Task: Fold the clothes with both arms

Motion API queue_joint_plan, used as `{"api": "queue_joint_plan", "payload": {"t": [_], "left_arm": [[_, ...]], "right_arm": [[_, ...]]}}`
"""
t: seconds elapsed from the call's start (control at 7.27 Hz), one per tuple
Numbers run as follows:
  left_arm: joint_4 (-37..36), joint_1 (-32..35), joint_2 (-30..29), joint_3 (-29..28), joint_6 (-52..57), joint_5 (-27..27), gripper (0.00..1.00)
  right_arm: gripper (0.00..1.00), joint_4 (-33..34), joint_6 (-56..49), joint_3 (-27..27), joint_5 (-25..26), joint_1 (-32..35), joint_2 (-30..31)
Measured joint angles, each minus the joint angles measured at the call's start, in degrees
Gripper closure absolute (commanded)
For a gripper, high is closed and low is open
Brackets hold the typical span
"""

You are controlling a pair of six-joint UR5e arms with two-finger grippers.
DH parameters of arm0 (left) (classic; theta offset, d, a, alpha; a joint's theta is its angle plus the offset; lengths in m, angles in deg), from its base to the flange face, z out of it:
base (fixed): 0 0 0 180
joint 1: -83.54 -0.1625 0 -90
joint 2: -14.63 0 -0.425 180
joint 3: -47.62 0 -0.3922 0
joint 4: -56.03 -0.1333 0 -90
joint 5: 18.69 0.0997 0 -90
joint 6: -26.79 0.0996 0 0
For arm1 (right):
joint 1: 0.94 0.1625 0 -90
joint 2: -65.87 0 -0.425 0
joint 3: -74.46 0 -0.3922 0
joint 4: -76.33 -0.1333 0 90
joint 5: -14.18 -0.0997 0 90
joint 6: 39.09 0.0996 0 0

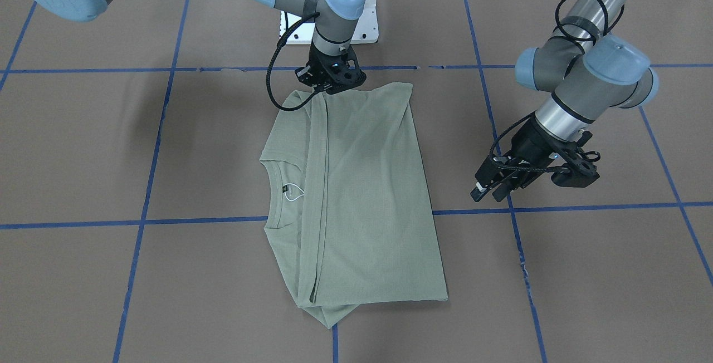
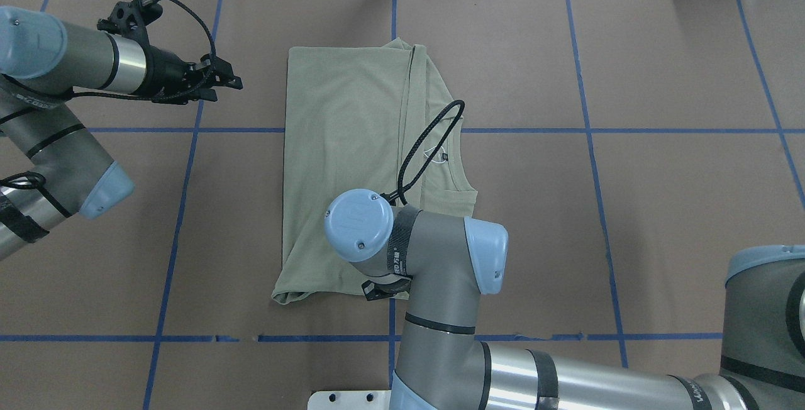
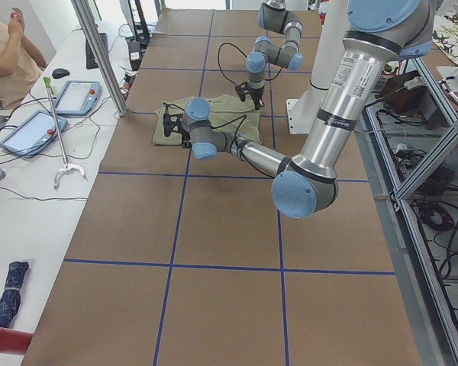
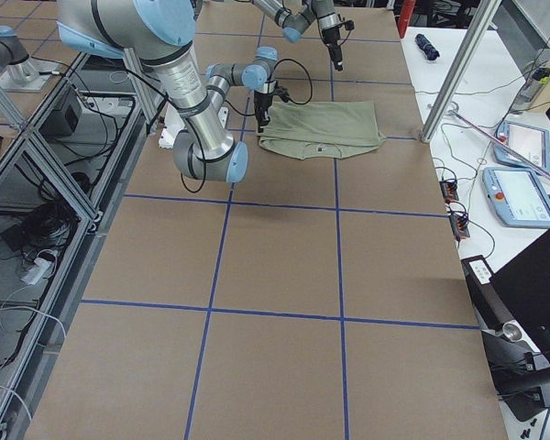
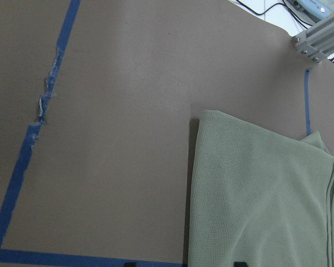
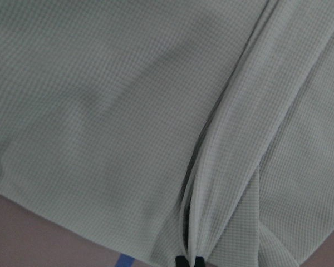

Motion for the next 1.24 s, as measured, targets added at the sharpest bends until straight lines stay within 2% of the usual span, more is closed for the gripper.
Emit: {"api": "queue_joint_plan", "payload": {"t": [0.28, 0.55, 0.69, 0.83, 1.24], "left_arm": [[0.0, 0.0, -0.3, 0.1, -0.1, 0.0, 0.34], [0.0, 0.0, -0.4, 0.1, -0.1, 0.0, 0.34], [-0.1, 0.0, -0.5, 0.2, -0.1, 0.0, 0.34], [-0.1, 0.0, -0.5, 0.3, -0.1, 0.0, 0.34], [-0.3, 0.0, -0.6, 0.4, -0.1, 0.0, 0.34]], "right_arm": [[1.00, 4.9, -2.4, -6.7, -0.4, 1.6, 3.0], [1.00, 6.2, -2.4, -11.6, 0.0, 1.5, 7.9], [0.30, 6.1, -1.1, -12.3, 0.2, 0.8, 9.4], [0.00, 6.0, 0.6, -12.4, 0.2, -0.1, 10.2], [0.00, 5.8, 3.0, -12.9, 0.3, -0.3, 11.8]]}}
